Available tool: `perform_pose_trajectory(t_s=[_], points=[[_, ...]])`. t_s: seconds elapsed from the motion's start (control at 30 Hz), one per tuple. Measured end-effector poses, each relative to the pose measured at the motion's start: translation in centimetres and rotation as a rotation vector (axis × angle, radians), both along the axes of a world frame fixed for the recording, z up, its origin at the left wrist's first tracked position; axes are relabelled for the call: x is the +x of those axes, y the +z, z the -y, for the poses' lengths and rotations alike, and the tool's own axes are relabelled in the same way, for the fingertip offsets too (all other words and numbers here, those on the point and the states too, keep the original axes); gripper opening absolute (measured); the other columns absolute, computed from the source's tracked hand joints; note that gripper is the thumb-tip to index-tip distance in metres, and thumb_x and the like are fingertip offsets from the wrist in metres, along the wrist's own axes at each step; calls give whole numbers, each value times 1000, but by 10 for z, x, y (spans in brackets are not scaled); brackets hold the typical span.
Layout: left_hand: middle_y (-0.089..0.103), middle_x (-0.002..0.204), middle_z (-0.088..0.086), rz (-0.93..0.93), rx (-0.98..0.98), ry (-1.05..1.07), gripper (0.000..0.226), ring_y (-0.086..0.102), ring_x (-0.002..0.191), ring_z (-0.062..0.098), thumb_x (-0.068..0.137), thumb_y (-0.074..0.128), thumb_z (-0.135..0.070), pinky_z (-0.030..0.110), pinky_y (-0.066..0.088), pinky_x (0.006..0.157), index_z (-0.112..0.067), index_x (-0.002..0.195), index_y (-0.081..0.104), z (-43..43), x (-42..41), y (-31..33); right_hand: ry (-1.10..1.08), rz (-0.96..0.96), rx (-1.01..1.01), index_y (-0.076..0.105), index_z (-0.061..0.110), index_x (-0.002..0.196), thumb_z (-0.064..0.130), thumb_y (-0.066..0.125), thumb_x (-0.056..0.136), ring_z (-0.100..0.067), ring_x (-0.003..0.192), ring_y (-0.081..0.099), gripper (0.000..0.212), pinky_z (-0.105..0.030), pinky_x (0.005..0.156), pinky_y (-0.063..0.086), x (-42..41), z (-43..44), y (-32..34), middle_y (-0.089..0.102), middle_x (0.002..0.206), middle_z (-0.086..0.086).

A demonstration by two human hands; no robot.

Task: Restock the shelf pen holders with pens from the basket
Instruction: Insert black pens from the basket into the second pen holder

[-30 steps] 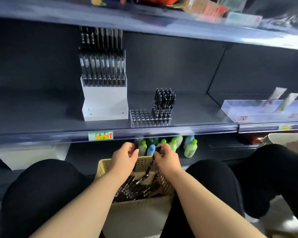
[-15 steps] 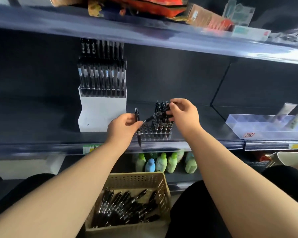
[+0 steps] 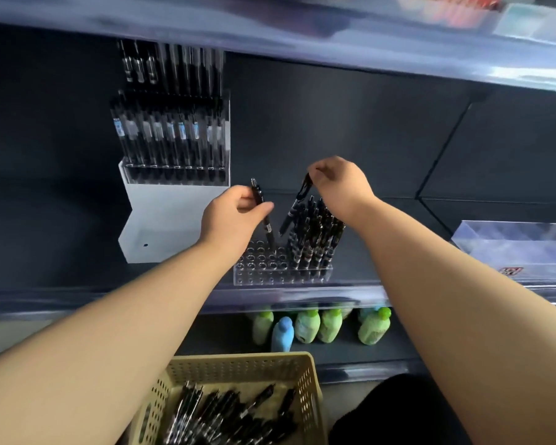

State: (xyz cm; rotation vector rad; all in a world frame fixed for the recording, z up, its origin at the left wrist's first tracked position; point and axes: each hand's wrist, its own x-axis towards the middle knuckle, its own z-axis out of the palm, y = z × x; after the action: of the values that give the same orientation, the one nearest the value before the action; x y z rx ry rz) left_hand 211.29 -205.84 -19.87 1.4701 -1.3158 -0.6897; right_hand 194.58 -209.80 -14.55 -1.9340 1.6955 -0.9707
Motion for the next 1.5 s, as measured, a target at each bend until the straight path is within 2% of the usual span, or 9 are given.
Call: perform_pose_trajectory(t_s=[0.1,0.2,0.4,0.67,0.9,1.03,1.23,1.33,1.5], points=[[68,92,-6,-25,14,14,17,66,87,18,81,71,-33,41,52,87,-25,93,63,7,0,-4,26,-55,-3,62,19,112,22,44,97,-9,89,52,24,-18,75,36,0,9,-5,57,101,7],[68,93,-7,8,26,11,18,65,88,18,82,70,-33,39,52,88,-24,95,62,10,-2,-7,56,-113,2,62,20,113,23,45,97,-9,92,52,24,-19,77,37,1,12,-9,55,99,9],[67,93,-7,46,23,-4,21,64,88,15,81,70,-33,33,51,84,-22,97,63,12,-8,-9,117,-162,4,61,20,114,23,45,97,-12,100,55,23,-21,80,39,3,10,-12,61,109,5],[62,83,-15,141,3,-60,17,57,77,-2,81,72,-29,7,38,64,-22,94,63,13,-16,-1,157,-223,2,62,21,110,23,46,97,-10,89,52,21,-20,76,38,6,17,-10,57,96,8],[63,86,-10,190,7,-79,25,60,81,6,78,75,-28,8,40,67,-19,98,64,20,-18,1,188,-371,85,64,26,111,24,49,93,-16,106,56,23,-23,84,41,10,19,-12,64,112,5],[60,76,-17,263,28,-129,18,55,72,-5,77,75,-27,2,37,62,-25,89,61,20,-20,4,189,-385,82,66,27,107,23,53,91,-16,105,57,21,-25,85,44,9,23,-15,65,110,4],[59,92,-6,368,98,-134,31,54,85,12,79,74,-29,20,38,74,-16,105,63,21,-24,-2,184,-322,63,68,26,100,19,54,90,-13,96,58,19,-21,80,43,12,25,-17,64,95,7],[58,91,-6,377,157,-148,35,55,87,15,79,74,-29,22,38,74,-16,109,62,20,-26,-10,179,-370,46,68,28,99,20,54,89,-15,99,59,19,-27,90,45,12,25,-18,67,100,7],[61,80,-7,320,176,-156,15,55,75,11,78,75,-28,22,40,64,-22,86,63,21,-30,-15,89,-502,-4,66,29,92,30,59,87,-18,101,58,9,-33,98,38,11,24,-14,68,99,7]])
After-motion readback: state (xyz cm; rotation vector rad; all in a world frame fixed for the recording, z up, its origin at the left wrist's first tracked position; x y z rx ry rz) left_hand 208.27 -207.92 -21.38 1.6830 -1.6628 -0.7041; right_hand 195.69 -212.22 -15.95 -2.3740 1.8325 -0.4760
